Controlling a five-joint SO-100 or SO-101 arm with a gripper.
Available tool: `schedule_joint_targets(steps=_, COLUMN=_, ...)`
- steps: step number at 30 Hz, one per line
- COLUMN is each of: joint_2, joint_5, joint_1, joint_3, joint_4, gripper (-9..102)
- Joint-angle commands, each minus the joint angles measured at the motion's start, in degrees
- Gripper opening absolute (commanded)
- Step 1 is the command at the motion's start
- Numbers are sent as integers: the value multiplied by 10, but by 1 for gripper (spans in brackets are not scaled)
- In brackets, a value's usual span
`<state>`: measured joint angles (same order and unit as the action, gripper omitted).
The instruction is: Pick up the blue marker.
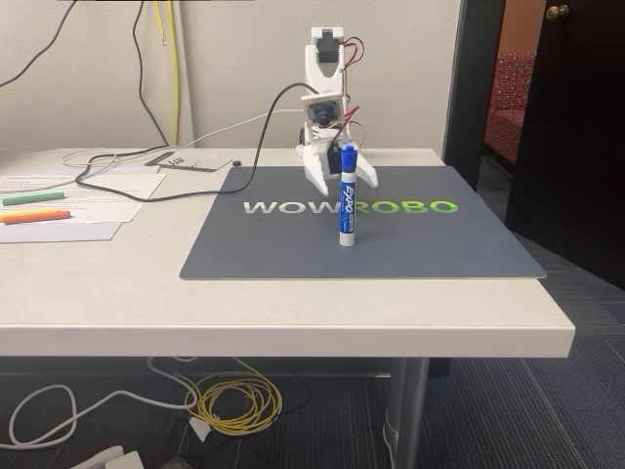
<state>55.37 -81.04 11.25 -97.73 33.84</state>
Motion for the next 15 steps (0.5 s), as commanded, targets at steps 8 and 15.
schedule_joint_targets(steps=8, joint_2=-17, joint_5=-11, joint_1=-13, joint_3=81, joint_4=-30, gripper=34)
schedule_joint_targets(steps=15, joint_2=-51, joint_5=-4, joint_1=-8, joint_3=134, joint_4=-62, gripper=34)
